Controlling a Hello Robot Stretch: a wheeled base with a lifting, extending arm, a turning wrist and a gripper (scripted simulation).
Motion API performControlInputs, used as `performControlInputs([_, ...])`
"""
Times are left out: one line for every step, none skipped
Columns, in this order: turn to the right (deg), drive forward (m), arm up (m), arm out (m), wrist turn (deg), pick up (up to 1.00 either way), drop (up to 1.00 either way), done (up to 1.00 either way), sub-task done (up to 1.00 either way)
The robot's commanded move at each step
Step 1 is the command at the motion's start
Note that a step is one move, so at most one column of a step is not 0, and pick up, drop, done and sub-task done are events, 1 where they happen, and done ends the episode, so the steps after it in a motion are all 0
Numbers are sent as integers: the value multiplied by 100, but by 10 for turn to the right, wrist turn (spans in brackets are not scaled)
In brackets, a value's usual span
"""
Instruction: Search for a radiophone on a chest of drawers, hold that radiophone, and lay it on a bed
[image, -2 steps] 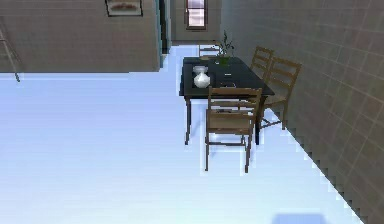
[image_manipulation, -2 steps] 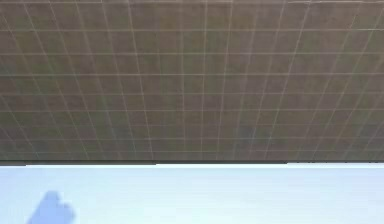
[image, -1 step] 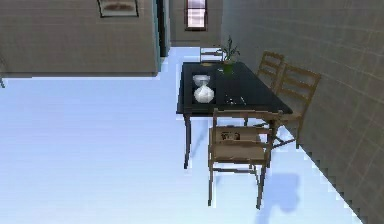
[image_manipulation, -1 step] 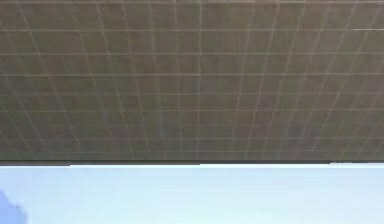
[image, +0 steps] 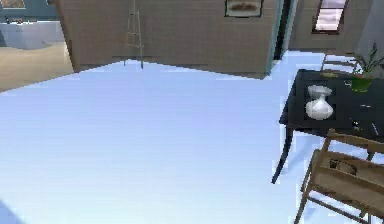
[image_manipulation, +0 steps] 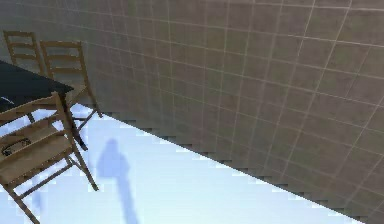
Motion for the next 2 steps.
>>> performControlInputs([0,55,0,0,0,0,0,0,0])
performControlInputs([-450,0,0,0,0,0,0,0,0])
